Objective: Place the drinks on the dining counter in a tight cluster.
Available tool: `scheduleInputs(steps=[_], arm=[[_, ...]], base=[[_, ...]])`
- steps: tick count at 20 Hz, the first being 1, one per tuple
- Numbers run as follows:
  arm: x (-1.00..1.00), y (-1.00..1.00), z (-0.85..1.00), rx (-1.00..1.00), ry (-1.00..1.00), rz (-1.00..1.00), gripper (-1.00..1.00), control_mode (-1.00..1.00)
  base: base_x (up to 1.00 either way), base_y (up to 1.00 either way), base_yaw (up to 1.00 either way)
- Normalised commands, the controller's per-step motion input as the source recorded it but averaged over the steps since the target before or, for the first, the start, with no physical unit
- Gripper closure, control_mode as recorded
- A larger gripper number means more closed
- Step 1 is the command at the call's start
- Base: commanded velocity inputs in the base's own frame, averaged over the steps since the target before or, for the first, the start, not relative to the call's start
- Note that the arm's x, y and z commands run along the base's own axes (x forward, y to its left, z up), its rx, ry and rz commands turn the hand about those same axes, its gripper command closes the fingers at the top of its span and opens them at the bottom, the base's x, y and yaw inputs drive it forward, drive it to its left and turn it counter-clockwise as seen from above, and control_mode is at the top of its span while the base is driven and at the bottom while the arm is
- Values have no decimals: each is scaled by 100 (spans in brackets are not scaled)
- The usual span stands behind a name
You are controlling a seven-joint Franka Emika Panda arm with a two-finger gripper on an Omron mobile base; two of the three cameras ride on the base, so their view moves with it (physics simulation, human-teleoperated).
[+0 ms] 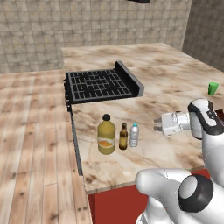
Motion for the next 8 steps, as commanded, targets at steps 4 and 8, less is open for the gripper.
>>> scheduleInputs(steps=[4, 8], arm=[[-39, -1, 41, -21, 13, -18, -100, -100], [-40, -3, 33, -19, 19, -22, -100, -100]], base=[[0, 0, 0], [0, 0, 0]])
